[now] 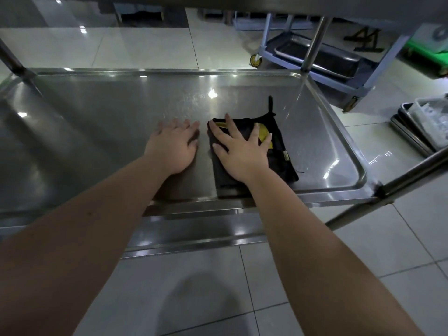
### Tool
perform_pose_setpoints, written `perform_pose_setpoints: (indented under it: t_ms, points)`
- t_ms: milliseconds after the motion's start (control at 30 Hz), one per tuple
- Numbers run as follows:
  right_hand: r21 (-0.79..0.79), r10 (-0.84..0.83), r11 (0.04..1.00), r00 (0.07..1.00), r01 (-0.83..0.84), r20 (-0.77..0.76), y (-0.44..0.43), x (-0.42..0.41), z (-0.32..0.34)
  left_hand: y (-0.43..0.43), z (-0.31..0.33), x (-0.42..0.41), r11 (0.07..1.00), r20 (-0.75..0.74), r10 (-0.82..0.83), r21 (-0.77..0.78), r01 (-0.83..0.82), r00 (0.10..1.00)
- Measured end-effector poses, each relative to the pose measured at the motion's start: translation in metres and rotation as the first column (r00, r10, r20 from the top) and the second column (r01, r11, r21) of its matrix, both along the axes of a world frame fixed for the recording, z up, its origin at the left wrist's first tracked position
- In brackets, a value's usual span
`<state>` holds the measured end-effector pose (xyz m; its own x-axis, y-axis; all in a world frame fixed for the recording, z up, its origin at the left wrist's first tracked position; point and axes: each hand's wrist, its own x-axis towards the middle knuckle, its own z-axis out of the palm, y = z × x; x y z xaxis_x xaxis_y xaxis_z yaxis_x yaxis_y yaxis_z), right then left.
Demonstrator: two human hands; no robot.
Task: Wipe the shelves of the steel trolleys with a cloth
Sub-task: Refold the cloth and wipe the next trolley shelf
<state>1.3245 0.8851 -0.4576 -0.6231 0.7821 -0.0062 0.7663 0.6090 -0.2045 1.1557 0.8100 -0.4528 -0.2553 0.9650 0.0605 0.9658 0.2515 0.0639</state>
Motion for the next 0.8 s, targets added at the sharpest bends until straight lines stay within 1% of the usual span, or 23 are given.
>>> perform_pose_setpoints:
  t_ms: [33,100,167,200,267,367,433,467,500,533,600,667,733,800]
  points:
    - [-0.013,0.051,0.999,0.999,-0.051,-0.005,0.0,0.003,0.001,-0.001,-0.001,-0.008,0.999,0.003,0.04,-0.018,-0.04,0.999]
    - [-0.015,0.132,0.991,0.99,-0.131,0.054,0.005,0.012,0.002,-0.001,-0.006,-0.017,0.992,0.04,0.113,-0.061,-0.11,0.993]
    - [-0.002,0.126,0.992,0.985,-0.127,0.116,0.026,0.029,0.005,0.001,-0.008,-0.021,0.987,0.042,0.139,-0.088,-0.135,0.989]
    - [-0.002,0.079,0.997,0.989,-0.079,0.123,0.042,0.043,0.006,0.002,-0.009,-0.022,0.987,0.038,0.14,-0.091,-0.136,0.989]
    - [-0.028,-0.094,0.995,0.989,0.098,0.115,0.076,0.076,0.008,0.004,-0.01,-0.022,0.987,0.038,0.142,-0.083,-0.139,0.989]
    - [-0.077,-0.373,0.92,0.919,0.384,0.125,0.105,0.109,0.011,0.005,-0.012,-0.02,0.986,0.024,0.154,-0.073,-0.152,0.988]
    - [-0.075,-0.456,0.881,0.88,0.468,0.132,0.101,0.091,0.01,0.005,-0.013,-0.019,0.984,0.021,0.16,-0.079,-0.158,0.987]
    - [-0.079,-0.457,0.88,0.881,0.468,0.123,0.094,0.07,0.01,0.005,-0.014,-0.018,0.984,0.022,0.16,-0.079,-0.158,0.987]
    - [-0.089,-0.419,0.899,0.902,0.429,0.106,0.083,0.045,0.01,0.005,-0.014,-0.017,0.985,0.022,0.16,-0.076,-0.158,0.987]
    - [-0.092,-0.342,0.933,0.936,0.349,0.084,0.069,0.018,0.009,0.005,-0.014,-0.017,0.985,0.023,0.16,-0.073,-0.158,0.987]
    - [-0.045,-0.119,0.992,0.992,0.122,0.051,0.032,-0.034,0.003,0.003,-0.014,-0.019,0.984,0.03,0.165,-0.068,-0.163,0.986]
    - [-0.015,0.063,0.998,0.997,-0.062,0.046,0.001,-0.062,-0.001,0.001,-0.015,-0.021,0.984,0.03,0.166,-0.07,-0.163,0.986]
    - [0.002,0.116,0.993,0.993,-0.116,0.035,0.0,-0.057,0.0,-0.002,-0.016,-0.023,0.985,0.04,0.16,-0.064,-0.158,0.986]
    - [0.052,0.075,0.996,0.997,-0.076,0.021,0.022,-0.024,0.0,-0.003,-0.017,-0.024,0.985,0.058,0.164,-0.053,-0.161,0.985]
